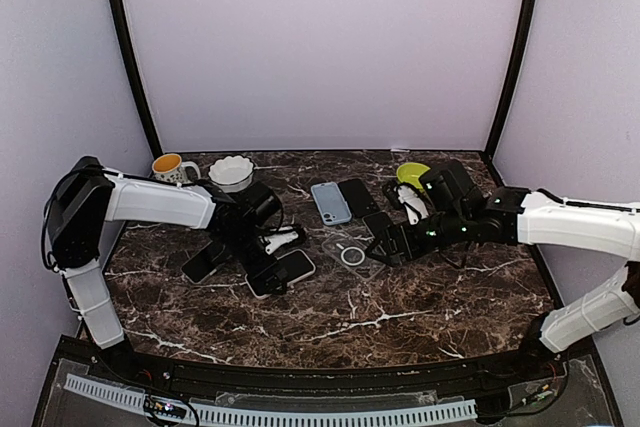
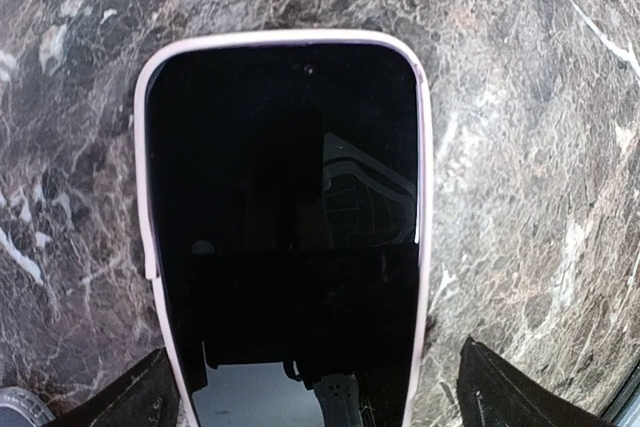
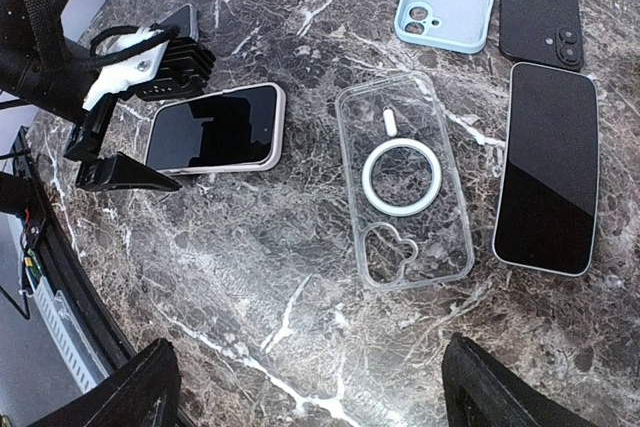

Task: Take the phone out of the phone case
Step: Pick up the phone with the phone case from the center of the board.

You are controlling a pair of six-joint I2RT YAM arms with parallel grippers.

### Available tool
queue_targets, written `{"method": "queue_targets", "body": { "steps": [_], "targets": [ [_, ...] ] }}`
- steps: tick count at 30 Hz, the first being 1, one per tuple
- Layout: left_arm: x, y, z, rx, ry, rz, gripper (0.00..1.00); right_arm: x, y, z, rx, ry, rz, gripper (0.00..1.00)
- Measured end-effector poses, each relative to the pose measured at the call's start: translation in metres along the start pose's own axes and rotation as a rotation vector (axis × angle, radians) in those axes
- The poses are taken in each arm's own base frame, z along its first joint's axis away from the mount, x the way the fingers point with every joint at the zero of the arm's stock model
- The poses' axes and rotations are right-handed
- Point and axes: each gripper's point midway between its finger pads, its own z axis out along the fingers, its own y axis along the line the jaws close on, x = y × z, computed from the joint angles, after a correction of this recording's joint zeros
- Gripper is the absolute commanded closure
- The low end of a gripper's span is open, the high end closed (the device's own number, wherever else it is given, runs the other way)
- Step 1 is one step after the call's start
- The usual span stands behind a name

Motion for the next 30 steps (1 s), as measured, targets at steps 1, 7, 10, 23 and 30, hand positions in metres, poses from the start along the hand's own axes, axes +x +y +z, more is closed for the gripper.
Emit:
{"method": "queue_targets", "body": {
  "steps": [1,7,10,23,30],
  "targets": [
    [-0.001,-0.001,0.0,0.004,-0.005,0.006,0.01,0.0,0.0,0.0,0.0,0.0,-0.001,0.08],
    [-0.008,0.001,0.007,-0.01,-0.025,0.031,0.02,0.001,-0.001,0.002,0.0,-0.003,-0.003,0.08],
    [-0.012,0.001,0.01,-0.035,-0.035,0.049,0.02,0.004,-0.002,0.003,0.002,0.002,-0.005,0.07],
    [-0.02,0.009,0.014,-0.142,-0.046,0.088,0.46,0.003,-0.003,-0.002,0.007,-0.011,-0.021,0.08],
    [-0.022,0.011,0.008,-0.21,-0.054,0.114,0.55,-0.004,0.001,-0.008,-0.003,-0.043,0.0,0.08]
  ]
}}
